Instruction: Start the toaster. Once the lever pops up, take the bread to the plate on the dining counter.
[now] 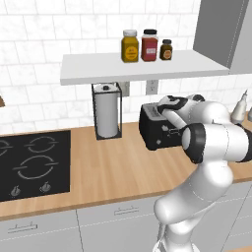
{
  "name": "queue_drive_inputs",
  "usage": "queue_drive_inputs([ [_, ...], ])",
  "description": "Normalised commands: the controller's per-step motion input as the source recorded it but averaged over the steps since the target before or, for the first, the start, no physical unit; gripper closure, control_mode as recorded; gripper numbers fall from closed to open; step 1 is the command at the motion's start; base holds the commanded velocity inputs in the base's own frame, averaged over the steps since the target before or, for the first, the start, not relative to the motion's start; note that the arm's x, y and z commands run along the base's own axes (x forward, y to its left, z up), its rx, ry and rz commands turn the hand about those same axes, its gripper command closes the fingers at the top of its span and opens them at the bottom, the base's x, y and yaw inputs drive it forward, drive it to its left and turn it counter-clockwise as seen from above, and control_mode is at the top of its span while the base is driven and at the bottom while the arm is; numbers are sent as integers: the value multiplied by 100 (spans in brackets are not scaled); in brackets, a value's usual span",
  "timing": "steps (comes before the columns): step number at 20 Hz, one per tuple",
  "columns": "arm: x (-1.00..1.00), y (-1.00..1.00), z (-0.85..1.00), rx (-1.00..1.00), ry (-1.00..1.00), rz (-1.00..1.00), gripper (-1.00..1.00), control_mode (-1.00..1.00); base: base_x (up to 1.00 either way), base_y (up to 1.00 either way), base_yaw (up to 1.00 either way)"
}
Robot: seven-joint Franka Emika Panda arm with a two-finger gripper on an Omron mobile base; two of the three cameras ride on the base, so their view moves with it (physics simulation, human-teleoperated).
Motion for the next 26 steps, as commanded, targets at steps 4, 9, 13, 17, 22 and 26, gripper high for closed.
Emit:
queue_drive_inputs([
  [4,0,0,0,0,0,0,100,-100,0,0,0],
  [9,0,0,6,0,0,0,100,-100,0,0,0],
  [13,0,0,21,0,0,0,100,-100,0,0,0],
  [17,-23,-1,45,0,-4,0,100,-100,0,0,0],
  [22,-17,0,49,0,0,0,100,-100,0,0,0],
  [26,-18,0,63,0,0,0,100,-100,0,0,0],
])
